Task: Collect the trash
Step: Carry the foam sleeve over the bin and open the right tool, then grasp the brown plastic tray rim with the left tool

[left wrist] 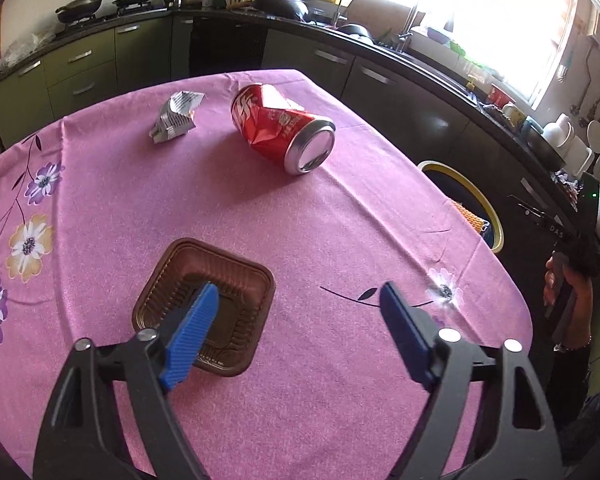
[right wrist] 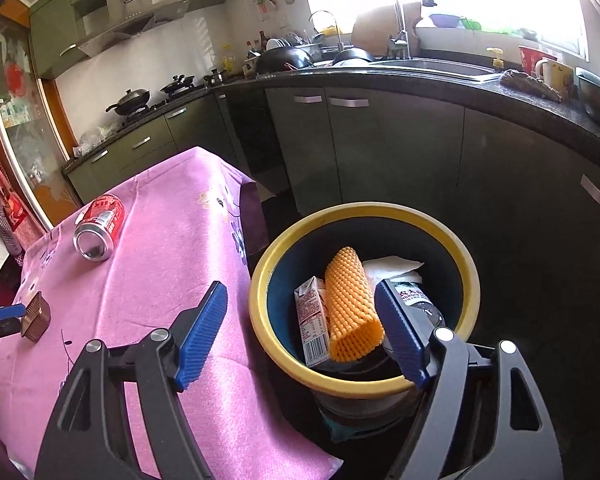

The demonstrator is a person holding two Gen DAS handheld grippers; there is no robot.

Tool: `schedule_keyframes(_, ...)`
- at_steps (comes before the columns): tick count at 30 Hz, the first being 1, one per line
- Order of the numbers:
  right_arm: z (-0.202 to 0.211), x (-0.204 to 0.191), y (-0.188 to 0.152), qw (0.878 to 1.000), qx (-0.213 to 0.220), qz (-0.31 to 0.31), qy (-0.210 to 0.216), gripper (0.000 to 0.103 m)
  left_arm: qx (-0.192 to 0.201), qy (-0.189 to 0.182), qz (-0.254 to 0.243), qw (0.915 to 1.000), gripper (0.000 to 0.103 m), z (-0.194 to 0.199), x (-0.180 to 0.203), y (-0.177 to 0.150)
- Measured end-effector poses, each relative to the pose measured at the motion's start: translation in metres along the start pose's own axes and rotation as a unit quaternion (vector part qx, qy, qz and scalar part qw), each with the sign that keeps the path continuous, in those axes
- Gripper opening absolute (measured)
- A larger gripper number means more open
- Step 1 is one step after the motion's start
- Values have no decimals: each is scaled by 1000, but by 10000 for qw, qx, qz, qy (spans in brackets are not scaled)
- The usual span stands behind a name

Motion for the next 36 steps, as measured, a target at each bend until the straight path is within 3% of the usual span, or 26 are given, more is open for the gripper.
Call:
schedule_keyframes(7, -4, -7, -4, 9999, -74, 23, 100, 76, -283, 165, -57, 9994, 57, -18, -9, -6)
schedule_keyframes(17, -12, -9, -8, 9997, -149, 10, 175, 76, -358, 335, -233, 9985, 9, -22, -8, -10)
schedule_keyframes(26, -10, -11, -8, 9996, -132, 8, 231, 76, -164, 529, -579, 9968, 5, -6, 10, -5)
schedule_keyframes(36, 13, 0, -1, 9996, 114, -101, 253, 76, 106, 219, -1221, 9922, 4, 10, 78, 15)
Point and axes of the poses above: each gripper's, at about its wrist camera, not at the fingertips, and z roughly against the way its jaws point, x to its right, y to its top, the point moved 10 cm from there along -z, roughly the way its jaws point, and after that the axes turned 3 degrees about -x, right-handed, at the moved point
